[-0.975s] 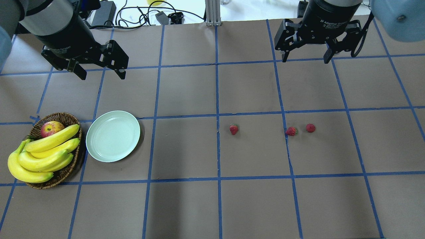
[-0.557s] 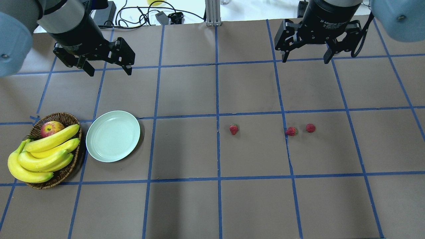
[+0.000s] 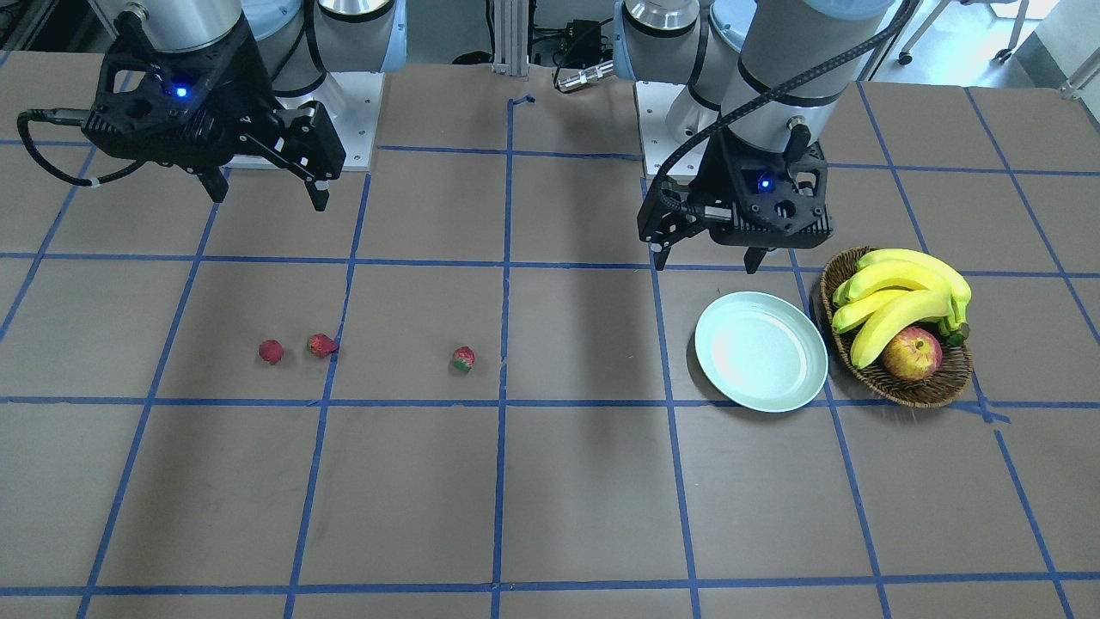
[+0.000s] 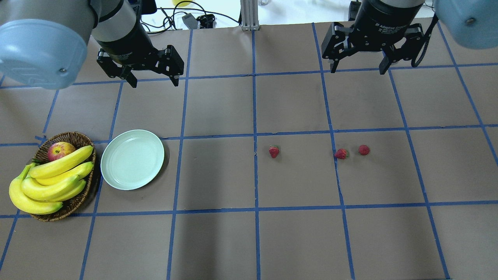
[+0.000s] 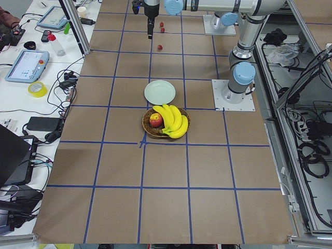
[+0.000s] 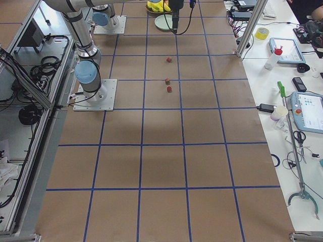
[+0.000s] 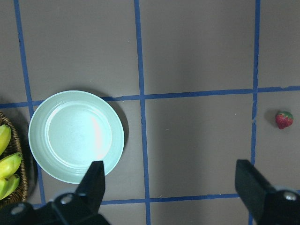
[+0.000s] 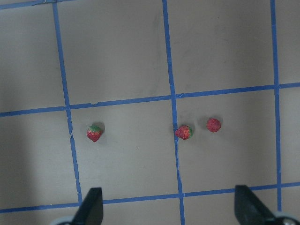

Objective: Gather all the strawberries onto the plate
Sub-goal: 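Move the left gripper from rest toward the strawberry nearest the plate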

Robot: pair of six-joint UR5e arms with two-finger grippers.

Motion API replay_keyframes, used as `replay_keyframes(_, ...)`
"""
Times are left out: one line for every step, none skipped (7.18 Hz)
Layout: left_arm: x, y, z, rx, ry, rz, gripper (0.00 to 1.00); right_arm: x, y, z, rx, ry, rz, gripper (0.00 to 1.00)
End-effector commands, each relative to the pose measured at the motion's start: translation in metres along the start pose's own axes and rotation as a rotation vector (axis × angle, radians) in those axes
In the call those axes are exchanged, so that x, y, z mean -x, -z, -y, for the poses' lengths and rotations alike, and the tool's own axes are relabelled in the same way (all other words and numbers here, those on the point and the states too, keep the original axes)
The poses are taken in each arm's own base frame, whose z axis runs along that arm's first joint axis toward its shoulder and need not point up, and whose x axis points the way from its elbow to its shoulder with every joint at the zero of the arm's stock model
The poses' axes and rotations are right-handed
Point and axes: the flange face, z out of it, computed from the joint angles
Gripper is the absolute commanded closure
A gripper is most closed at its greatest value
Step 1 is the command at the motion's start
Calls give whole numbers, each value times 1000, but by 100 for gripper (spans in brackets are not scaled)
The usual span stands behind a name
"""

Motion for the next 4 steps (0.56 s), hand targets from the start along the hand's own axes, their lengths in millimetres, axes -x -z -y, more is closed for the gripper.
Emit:
replay_keyframes(-31,-21,10,-26,20,-11,0,0,0,0,2,1,-2,0)
replay_keyframes(-39,-31,14,-27,40,-23,0,-1,0,0,2,0,-2,0)
replay_keyframes(-53,-41,14,-17,52,-33,0,0,0,0,2,1,-2,0)
replay_keyframes(-65,-52,18,-17,64,-36,0,0,-1,0,3,1,-2,0)
